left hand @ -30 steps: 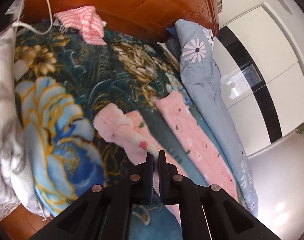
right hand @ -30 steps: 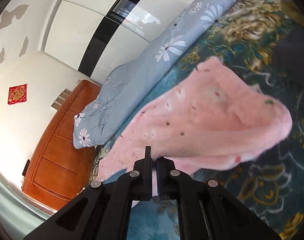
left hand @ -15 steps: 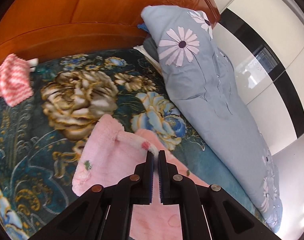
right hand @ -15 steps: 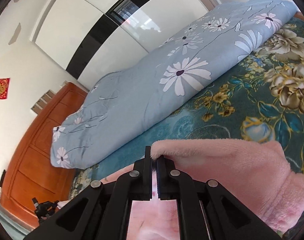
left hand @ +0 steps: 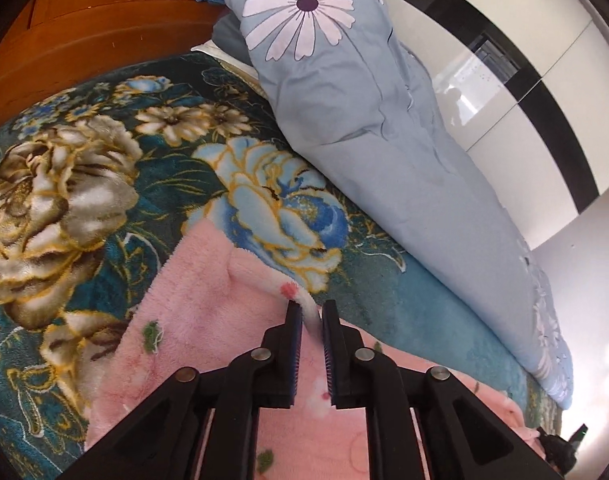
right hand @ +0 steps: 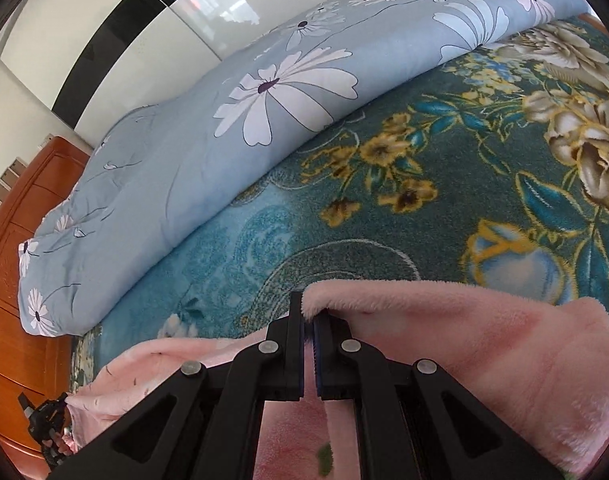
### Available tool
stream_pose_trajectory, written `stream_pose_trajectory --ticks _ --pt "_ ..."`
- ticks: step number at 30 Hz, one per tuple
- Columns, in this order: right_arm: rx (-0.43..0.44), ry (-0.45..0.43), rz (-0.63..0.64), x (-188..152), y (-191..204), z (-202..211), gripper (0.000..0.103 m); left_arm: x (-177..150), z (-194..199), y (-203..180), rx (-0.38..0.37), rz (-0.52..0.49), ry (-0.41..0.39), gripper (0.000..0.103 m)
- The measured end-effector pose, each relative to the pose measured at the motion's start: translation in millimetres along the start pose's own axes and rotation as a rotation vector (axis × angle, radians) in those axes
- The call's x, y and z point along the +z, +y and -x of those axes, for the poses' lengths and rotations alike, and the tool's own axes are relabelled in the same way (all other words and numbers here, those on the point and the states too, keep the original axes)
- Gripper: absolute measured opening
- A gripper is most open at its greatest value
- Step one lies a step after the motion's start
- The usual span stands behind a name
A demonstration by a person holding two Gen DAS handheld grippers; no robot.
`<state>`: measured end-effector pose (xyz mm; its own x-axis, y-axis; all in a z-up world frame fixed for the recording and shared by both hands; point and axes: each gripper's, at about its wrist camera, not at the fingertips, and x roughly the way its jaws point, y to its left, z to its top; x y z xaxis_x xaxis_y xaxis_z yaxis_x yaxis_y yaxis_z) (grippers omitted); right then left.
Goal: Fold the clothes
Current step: 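Grasp the folded blanket edge with both grippers and lift it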
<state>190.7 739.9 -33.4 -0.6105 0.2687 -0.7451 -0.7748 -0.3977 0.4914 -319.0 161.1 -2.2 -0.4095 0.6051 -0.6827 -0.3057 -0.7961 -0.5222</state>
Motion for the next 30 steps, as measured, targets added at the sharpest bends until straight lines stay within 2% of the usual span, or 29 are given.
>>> stream_pose_trajectory --ticks 2,3,4,5,6,7,10,13,15,17,20,22,27,30 --pt "0.000 -0.002 0.006 1.5 4.2 0.1 0.004 -0.4 23.6 10.1 0.030 0.015 -0.053 0.056" --pt "0.003 -0.004 0.011 2.1 6.4 1.3 0.007 -0.5 34.4 16.1 0.054 0.021 -0.076 0.061" --pt "0.014 -0.003 0.014 2.1 8.3 3.6 0.016 -0.6 42.8 22.5 0.075 0.025 -0.085 0.065" --pt "0.028 -0.002 0.016 1.8 9.9 6.1 0.023 -2.3 50.1 30.5 0.090 0.045 -0.089 0.065" --pt "0.044 -0.005 0.014 0.3 11.7 10.8 0.040 -4.6 57.3 39.1 0.104 0.070 -0.092 0.065" --pt "0.063 -0.013 0.019 -2.0 14.4 17.7 0.052 -8.6 62.9 47.8 0.116 0.105 -0.090 0.065" --pt "0.105 -0.064 0.069 -15.5 25.8 52.8 0.058 -29.4 66.9 73.8 0.107 0.197 -0.028 0.066" --pt "0.181 -0.112 0.138 -45.6 30.4 101.1 0.065 -57.3 63.1 87.0 0.102 0.231 0.014 0.066" --pt "0.215 -0.113 0.164 -71.8 20.3 126.3 0.070 -73.9 56.2 96.9 0.049 0.277 0.045 0.066" --pt "0.231 -0.100 0.160 -98.9 3.1 143.8 0.070 -85.9 47.0 104.6 -0.032 0.344 0.063 0.066" --pt "0.226 -0.063 0.071 -131.1 -32.9 147.4 0.070 -90.5 34.9 107.1 -0.066 0.392 0.055 0.066" --pt "0.235 -0.037 -0.013 -145.0 -55.6 141.0 0.070 -87.3 29.3 105.8 -0.062 0.402 0.035 0.066" --pt "0.270 -0.039 -0.178 -154.3 -84.1 118.9 0.070 -78.2 17.1 101.2 -0.048 0.410 0.024 0.066" --pt "0.246 -0.066 -0.234 -145.9 -90.8 103.6 0.070 -74.7 13.9 98.6 -0.040 0.397 0.003 0.064"
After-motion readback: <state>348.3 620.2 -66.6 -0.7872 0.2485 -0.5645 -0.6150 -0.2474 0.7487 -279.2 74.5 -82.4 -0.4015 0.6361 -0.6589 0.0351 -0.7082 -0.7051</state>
